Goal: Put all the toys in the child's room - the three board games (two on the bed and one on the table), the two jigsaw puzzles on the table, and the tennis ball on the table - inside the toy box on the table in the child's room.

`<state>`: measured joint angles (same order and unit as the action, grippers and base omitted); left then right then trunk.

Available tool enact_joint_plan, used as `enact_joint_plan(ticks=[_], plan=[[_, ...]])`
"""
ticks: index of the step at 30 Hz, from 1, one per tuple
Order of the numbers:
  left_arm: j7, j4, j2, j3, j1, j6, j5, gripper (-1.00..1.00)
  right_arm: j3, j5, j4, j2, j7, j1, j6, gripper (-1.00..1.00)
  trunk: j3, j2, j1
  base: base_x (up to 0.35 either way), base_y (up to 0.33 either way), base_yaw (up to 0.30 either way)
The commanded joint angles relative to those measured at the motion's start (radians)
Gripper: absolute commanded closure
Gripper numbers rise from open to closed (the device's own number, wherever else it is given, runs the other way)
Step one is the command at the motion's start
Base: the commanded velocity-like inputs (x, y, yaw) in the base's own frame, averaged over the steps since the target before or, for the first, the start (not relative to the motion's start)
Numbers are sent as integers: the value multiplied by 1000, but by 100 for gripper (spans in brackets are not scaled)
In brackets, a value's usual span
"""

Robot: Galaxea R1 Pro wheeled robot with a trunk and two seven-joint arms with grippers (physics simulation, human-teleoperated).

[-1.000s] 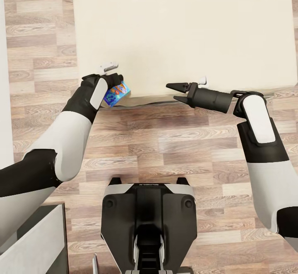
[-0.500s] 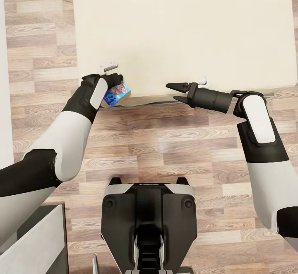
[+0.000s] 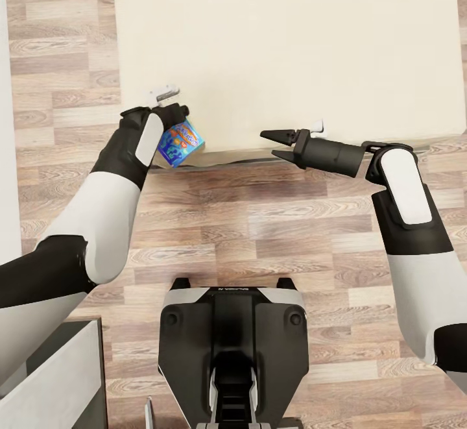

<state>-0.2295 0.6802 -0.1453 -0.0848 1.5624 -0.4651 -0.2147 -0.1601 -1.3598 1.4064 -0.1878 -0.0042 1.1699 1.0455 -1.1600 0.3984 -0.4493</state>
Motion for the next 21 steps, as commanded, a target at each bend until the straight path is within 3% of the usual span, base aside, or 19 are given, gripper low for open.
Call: enact_joint_plan(ticks=[1,14,19,21], plan=[[-7,6,0,-2,0,-5,-11,-100,-1,-1,0,-1,0,1,2,-100,-1,2,-1,0,0,0],[-9,41,4,-4,1,-17,-11,-100,-2,0,-1,-1,-1,1,2,-100,-1,2,-1,0,0,0],[-17,51,5,-28,0,-50,-11,-100,-1,1,-1,-1,-1,1,2,-100,-1,2,-1,0,0,0],[-26,56,9,-53,1,-79,-11,-100,-1,1,-1,-2,-1,1,2,-100,-1,2,-1,0,0,0]])
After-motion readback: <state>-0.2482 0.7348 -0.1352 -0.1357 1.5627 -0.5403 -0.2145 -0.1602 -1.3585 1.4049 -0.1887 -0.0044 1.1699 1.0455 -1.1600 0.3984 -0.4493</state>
